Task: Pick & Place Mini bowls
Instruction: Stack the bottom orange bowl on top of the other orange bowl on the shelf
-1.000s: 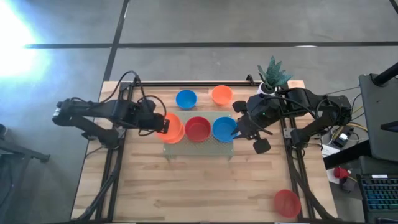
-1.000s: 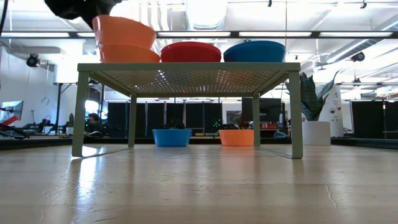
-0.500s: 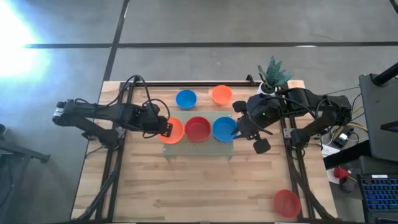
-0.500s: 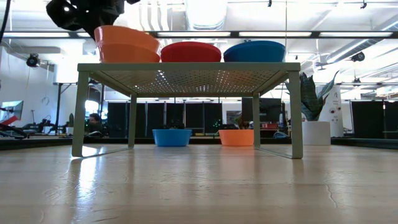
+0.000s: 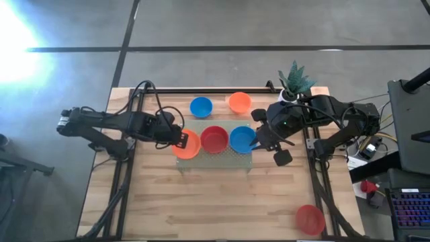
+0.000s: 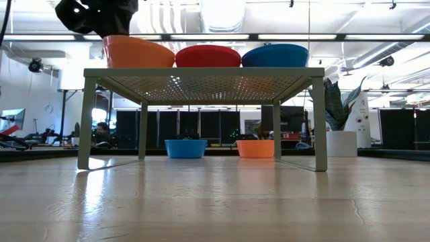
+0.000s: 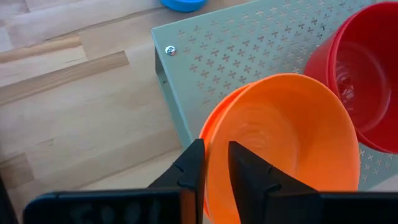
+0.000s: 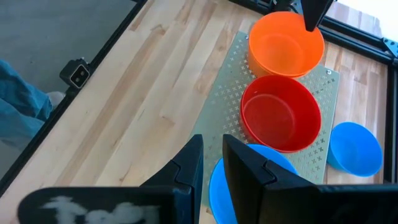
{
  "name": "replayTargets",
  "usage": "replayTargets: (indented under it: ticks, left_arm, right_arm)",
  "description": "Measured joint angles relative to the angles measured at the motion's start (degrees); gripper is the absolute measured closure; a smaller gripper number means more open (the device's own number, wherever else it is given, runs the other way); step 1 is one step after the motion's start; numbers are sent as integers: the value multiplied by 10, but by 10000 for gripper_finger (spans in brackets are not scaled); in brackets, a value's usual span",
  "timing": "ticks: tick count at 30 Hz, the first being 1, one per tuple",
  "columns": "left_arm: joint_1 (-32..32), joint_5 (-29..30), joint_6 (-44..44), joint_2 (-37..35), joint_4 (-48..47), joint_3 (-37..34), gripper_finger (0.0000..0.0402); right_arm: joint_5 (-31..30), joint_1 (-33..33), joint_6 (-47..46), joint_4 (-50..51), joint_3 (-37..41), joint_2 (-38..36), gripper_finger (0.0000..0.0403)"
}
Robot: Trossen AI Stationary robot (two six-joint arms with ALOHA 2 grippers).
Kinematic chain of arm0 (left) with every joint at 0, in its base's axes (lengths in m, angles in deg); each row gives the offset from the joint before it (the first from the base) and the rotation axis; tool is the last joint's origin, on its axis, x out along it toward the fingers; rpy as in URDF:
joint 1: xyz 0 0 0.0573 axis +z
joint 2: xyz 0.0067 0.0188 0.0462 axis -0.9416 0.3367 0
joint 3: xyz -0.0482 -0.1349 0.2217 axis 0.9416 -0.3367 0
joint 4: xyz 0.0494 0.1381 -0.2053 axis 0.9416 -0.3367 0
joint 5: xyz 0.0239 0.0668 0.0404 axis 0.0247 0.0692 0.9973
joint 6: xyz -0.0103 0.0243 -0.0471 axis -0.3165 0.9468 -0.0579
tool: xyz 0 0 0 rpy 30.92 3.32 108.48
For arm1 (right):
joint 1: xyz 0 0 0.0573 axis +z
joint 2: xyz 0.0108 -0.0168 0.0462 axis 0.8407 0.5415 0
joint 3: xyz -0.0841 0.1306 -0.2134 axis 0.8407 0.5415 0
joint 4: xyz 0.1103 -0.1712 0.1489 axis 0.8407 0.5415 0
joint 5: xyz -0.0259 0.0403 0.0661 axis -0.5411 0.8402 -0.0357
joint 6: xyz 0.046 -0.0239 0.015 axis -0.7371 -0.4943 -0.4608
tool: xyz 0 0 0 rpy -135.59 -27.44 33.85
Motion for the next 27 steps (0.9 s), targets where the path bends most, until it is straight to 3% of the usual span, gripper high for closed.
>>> replayTargets:
  ticks: [6, 27]
  left_arm:
    - [1, -10, 17, 0, 0, 7, 324]
    - [1, -11, 134, -1, 0, 57, 323]
  right_arm:
    - [0, 0, -12, 0, 0, 0, 346]
    - [0, 0, -46, 0, 0, 0, 346]
